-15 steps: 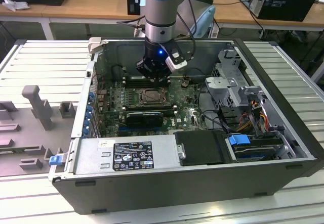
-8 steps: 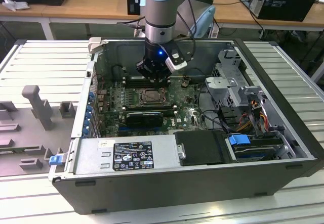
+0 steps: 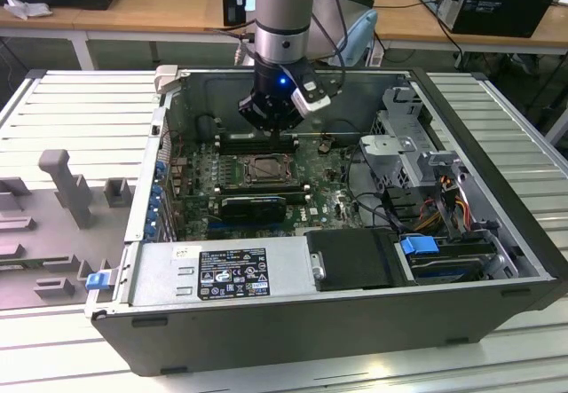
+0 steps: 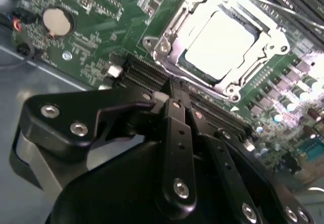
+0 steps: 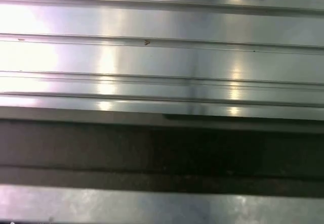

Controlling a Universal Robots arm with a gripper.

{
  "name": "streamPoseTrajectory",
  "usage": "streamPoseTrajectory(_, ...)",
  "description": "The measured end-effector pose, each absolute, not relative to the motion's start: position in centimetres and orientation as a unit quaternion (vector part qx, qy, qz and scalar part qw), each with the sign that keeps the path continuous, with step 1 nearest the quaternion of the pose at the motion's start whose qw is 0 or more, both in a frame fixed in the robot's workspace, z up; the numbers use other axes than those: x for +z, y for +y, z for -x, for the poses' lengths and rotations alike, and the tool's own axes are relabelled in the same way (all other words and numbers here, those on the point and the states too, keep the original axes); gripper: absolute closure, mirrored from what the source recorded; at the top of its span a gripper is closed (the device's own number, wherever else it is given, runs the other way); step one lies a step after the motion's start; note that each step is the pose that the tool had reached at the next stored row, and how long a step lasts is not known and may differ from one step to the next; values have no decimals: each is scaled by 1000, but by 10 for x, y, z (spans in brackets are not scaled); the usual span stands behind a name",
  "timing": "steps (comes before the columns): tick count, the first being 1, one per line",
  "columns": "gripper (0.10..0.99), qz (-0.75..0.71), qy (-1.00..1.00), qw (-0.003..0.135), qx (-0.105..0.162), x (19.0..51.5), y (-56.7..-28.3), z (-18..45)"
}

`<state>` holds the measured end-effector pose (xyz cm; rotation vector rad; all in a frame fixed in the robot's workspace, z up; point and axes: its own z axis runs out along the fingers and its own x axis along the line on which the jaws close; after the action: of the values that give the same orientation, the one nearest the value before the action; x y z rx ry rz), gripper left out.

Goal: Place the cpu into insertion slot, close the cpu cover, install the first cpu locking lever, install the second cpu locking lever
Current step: 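Install the first cpu locking lever, then install the second cpu locking lever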

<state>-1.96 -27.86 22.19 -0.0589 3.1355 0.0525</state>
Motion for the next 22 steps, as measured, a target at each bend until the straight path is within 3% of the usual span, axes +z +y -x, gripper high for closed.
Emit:
streamPoseTrajectory(16, 980, 19, 1000, 3, 17, 222, -291, 20)
streamPoseTrajectory(22, 980, 19, 1000, 3, 17, 245, -292, 20)
